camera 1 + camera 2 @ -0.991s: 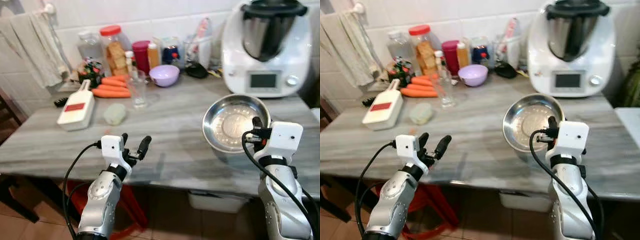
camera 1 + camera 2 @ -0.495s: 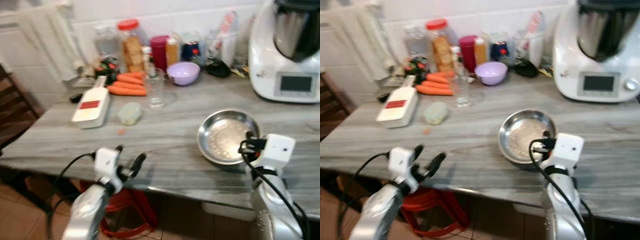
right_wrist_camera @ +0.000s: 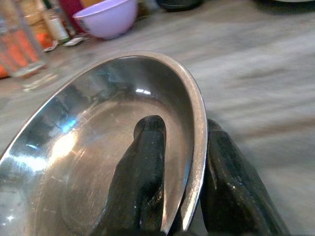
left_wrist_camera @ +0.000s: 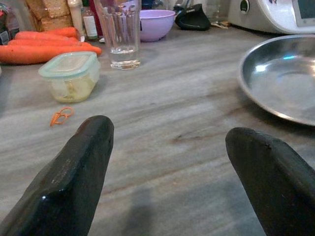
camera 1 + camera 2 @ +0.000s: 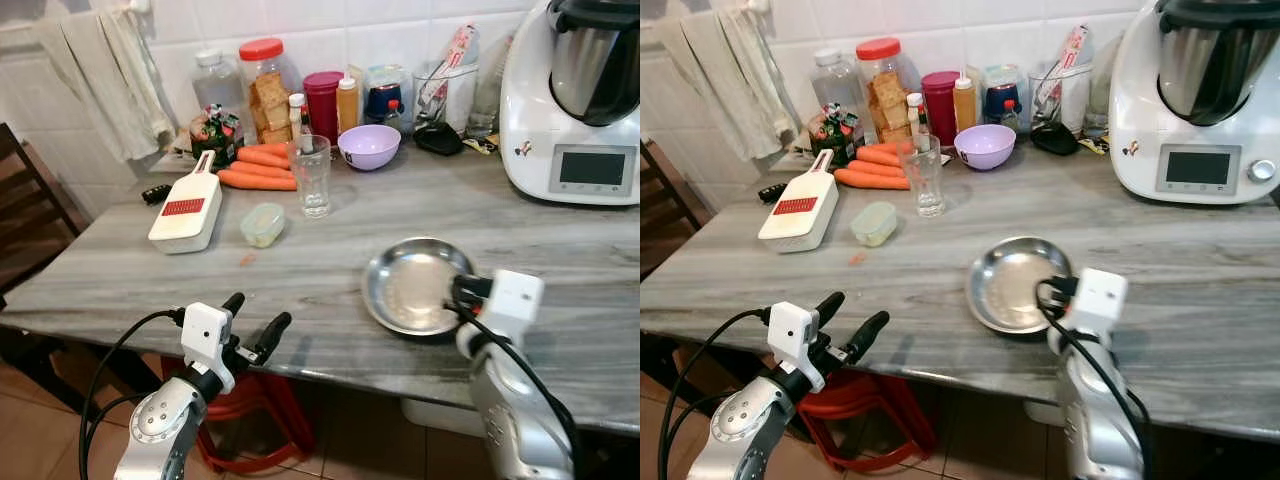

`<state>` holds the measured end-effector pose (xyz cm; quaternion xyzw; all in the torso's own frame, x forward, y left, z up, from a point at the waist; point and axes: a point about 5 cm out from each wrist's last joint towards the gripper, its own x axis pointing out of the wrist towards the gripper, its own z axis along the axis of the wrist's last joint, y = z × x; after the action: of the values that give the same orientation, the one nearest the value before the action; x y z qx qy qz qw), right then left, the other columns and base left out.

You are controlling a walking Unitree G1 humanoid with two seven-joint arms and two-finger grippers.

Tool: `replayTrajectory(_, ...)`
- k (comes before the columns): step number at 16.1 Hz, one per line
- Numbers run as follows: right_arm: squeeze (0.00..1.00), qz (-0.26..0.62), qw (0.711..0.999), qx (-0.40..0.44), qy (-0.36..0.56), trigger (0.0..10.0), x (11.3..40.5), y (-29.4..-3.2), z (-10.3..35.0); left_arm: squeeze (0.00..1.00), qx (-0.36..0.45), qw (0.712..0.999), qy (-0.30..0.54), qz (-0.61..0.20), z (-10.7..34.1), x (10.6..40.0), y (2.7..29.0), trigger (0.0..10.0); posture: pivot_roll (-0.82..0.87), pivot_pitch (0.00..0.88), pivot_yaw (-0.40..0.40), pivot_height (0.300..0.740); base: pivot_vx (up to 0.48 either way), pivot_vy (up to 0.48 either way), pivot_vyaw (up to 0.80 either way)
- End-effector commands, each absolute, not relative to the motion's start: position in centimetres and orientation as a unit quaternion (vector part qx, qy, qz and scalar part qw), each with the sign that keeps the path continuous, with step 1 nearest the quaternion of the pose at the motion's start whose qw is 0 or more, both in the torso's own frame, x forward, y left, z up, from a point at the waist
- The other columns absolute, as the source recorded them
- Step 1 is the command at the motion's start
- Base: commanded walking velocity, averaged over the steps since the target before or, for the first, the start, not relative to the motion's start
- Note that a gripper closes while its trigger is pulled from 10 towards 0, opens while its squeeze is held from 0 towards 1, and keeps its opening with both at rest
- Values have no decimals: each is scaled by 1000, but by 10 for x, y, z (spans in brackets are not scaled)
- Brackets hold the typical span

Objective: Setting the table

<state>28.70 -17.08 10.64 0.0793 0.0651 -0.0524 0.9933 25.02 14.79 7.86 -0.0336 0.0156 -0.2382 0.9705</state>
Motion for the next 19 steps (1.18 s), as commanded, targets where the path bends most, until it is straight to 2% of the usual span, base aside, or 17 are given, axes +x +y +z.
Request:
replayTrajectory(1, 0, -32, 993, 85, 72, 10000, 290, -162, 105, 0, -31, 972, 14, -231, 81, 250, 151, 10000, -130, 0, 103, 740, 0, 0, 0)
replayTrajectory(2, 86, -25, 993, 87, 78, 10000, 293, -159, 103, 0, -33, 972, 15, -232, 80, 248, 149, 10000, -129, 0, 101, 740, 0, 0, 0)
replayTrajectory(3, 1000, -16, 991, 99, 83, 10000, 295, -156, 101, 0, -35, 972, 15, -230, 80, 248, 149, 10000, -127, 0, 98, 740, 0, 0, 0)
replayTrajectory(10, 1000, 13, 991, 94, 97, 10000, 294, -146, 97, 0, -44, 973, 15, -227, 81, 251, 149, 10000, -132, 0, 97, 740, 0, 0, 0)
replayTrajectory(13, 1000, 21, 995, 48, 90, 10000, 287, -154, 97, 0, -56, 972, 13, -227, 80, 253, 143, 10000, -144, 0, 87, 740, 0, 0, 0)
replayTrajectory(19, 1000, 5, 996, -11, 90, 10000, 280, -179, 105, 0, -70, 973, 6, -219, 78, 256, 138, 10000, -182, 0, 5, 740, 0, 0, 0)
